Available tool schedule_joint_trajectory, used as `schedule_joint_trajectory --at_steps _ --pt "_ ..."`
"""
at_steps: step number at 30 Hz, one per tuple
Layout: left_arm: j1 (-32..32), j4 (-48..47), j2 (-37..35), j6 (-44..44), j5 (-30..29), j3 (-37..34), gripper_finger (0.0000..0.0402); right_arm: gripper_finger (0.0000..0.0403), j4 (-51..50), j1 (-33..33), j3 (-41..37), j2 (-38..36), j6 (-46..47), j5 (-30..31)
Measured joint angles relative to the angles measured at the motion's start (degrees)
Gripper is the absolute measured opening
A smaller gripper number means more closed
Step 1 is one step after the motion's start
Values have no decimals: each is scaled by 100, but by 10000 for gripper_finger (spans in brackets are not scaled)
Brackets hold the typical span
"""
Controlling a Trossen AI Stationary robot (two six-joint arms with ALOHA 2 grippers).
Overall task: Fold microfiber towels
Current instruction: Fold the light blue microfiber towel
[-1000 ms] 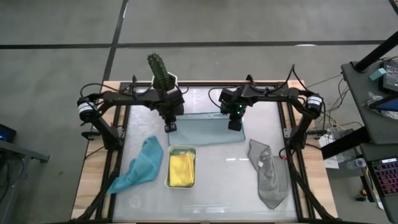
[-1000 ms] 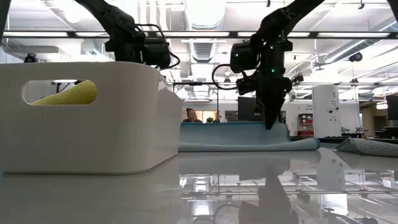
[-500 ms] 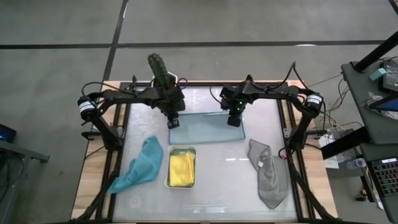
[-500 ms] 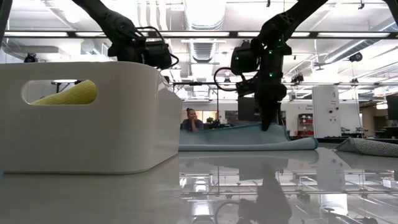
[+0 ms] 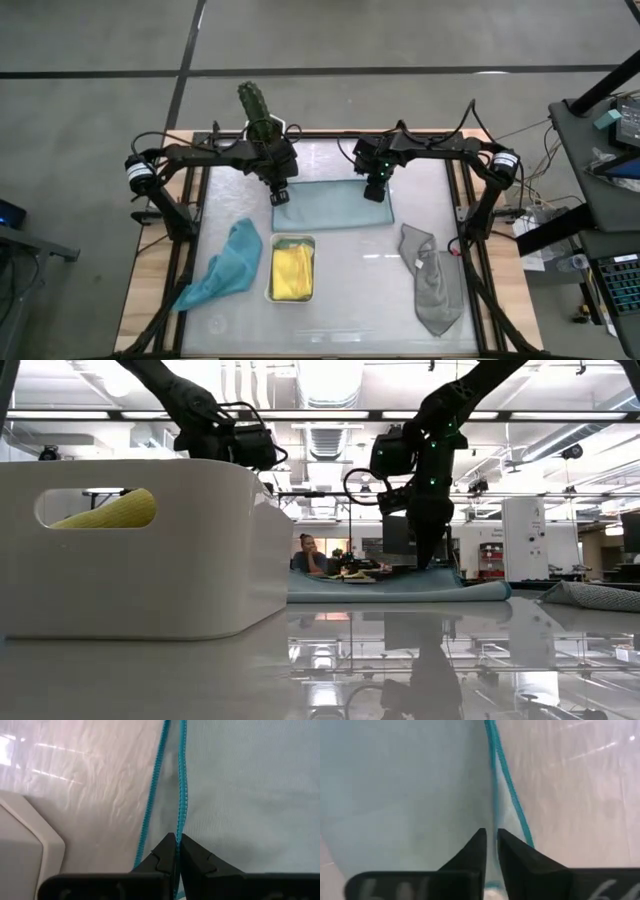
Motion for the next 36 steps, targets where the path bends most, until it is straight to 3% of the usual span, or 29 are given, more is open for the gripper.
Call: schedule_joint_trajectory --at_steps 8,14,25,36 --pt "0 -47 0 -11 -138 -2 78 107 -80 -10 0 -2 -8 66" --pt "7 -362 -115 6 -323 81 123 131 -224 -8 -2 -9 79 14" --pt "-68 -597 -786 40 -349 79 127 145 -295 -4 -163 -394 1846 -941" --pt "-499 -554 -1699 1 -304 -148 128 209 840 5 -2143 -1866 4005 -882"
